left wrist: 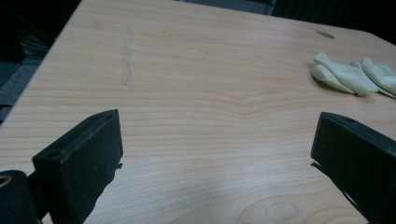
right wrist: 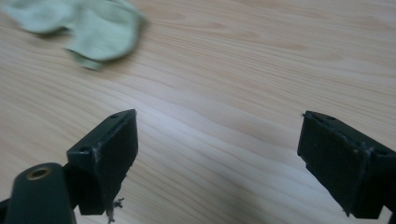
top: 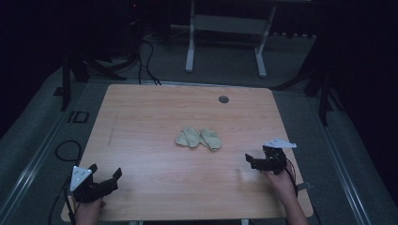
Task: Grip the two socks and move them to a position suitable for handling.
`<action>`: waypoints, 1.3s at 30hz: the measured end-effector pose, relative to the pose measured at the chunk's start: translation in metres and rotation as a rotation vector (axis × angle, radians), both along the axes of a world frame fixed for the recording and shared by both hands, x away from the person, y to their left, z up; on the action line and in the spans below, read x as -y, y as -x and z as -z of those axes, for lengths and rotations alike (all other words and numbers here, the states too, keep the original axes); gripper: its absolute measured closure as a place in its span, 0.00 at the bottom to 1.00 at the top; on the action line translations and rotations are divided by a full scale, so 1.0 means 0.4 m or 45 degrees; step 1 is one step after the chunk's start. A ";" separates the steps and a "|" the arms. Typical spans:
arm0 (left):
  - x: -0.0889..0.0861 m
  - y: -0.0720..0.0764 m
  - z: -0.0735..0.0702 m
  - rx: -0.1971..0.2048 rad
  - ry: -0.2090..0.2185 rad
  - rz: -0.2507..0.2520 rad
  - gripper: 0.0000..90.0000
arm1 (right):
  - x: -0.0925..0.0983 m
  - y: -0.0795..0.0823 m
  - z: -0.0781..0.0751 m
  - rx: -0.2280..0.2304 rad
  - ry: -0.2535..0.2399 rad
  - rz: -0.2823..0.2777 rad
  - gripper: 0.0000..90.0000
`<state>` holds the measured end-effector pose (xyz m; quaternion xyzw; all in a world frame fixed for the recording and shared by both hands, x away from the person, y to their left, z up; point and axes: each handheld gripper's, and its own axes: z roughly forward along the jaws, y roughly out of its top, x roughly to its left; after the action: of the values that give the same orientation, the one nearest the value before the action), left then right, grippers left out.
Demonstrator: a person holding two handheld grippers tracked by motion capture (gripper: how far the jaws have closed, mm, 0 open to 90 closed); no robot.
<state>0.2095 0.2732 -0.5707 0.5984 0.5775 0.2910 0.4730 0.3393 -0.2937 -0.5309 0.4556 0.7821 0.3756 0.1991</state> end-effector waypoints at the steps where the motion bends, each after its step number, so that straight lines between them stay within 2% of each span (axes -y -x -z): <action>1: 0.003 -0.001 0.000 -0.003 -0.003 0.006 0.03 | -0.009 -0.005 -0.001 -0.012 -0.004 -0.015 0.14; 3: 0.008 -0.002 0.000 -0.003 -0.008 0.018 0.02 | -0.035 -0.018 -0.002 -0.029 0.007 -0.046 0.14; 6: 0.013 -0.002 -0.001 -0.004 -0.018 0.035 0.03 | -0.075 -0.037 -0.005 -0.048 -0.016 -0.082 0.14; 13: 0.017 -0.004 0.001 -0.010 -0.025 0.051 0.03 | -0.160 -0.079 -0.006 -0.060 -0.017 -0.140 0.16; 16: 0.019 -0.005 0.000 -0.001 -0.027 0.059 0.02 | -0.187 -0.094 -0.009 -0.053 -0.008 -0.153 0.23; 21: 0.019 -0.008 0.001 -0.005 -0.027 0.077 0.02 | -0.232 -0.118 -0.014 -0.064 0.032 -0.181 0.24; 28: 0.019 -0.011 0.003 -0.005 -0.026 0.091 0.02 | -0.292 -0.154 -0.012 -0.100 0.032 -0.206 0.25; 34: 0.021 -0.011 0.003 -0.010 -0.030 0.099 0.03 | -0.353 -0.193 0.007 -0.133 0.096 -0.223 0.28; 39: 0.018 -0.011 0.006 -0.004 -0.047 0.097 0.02 | -0.383 -0.217 0.025 -0.163 0.129 -0.222 0.30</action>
<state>0.2141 0.2659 -0.5730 0.6290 0.5496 0.2822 0.4718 0.4261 -0.1406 -0.5408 0.3984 0.8478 0.3218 0.1381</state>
